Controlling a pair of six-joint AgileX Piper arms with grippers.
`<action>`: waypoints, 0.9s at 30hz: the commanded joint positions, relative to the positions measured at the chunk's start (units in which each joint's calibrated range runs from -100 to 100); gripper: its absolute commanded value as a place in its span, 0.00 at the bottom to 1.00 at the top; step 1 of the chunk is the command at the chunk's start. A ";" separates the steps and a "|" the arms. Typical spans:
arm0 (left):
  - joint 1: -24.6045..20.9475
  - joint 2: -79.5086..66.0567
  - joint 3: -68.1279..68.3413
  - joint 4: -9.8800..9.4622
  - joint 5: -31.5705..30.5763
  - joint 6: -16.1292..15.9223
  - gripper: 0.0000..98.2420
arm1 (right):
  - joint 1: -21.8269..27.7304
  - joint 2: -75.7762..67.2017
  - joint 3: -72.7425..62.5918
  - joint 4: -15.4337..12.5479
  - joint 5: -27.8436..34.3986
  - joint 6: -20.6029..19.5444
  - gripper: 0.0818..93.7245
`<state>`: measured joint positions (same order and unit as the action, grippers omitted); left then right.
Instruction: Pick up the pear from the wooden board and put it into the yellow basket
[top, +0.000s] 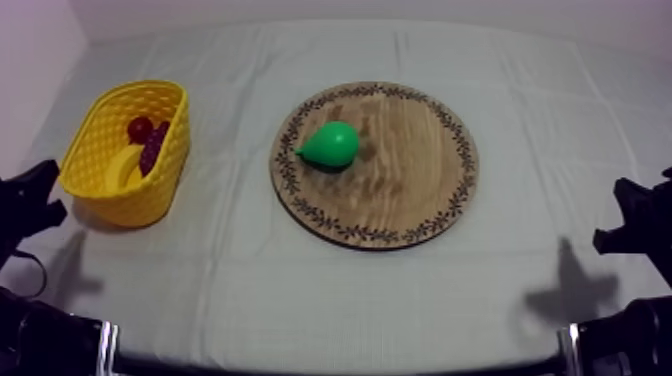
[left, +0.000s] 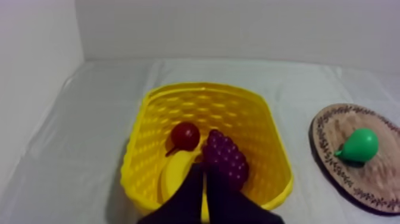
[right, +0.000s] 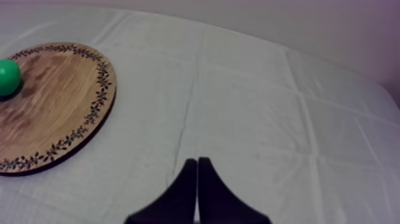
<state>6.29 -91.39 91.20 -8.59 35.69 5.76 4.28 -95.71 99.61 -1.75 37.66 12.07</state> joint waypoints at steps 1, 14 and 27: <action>0.36 4.00 -4.85 -0.05 0.29 0.30 0.00 | 0.01 -0.05 0.05 0.02 0.00 0.01 0.00; 1.32 27.02 -35.27 4.37 8.08 -3.49 0.00 | 0.01 -0.05 0.05 0.02 0.00 0.01 0.00; 3.55 48.30 -64.48 9.10 18.15 -10.80 0.00 | 0.01 -0.05 0.05 0.02 0.00 0.01 0.00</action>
<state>9.26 -46.93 33.84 0.35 52.20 -4.08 4.28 -95.71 99.61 -1.75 37.66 12.07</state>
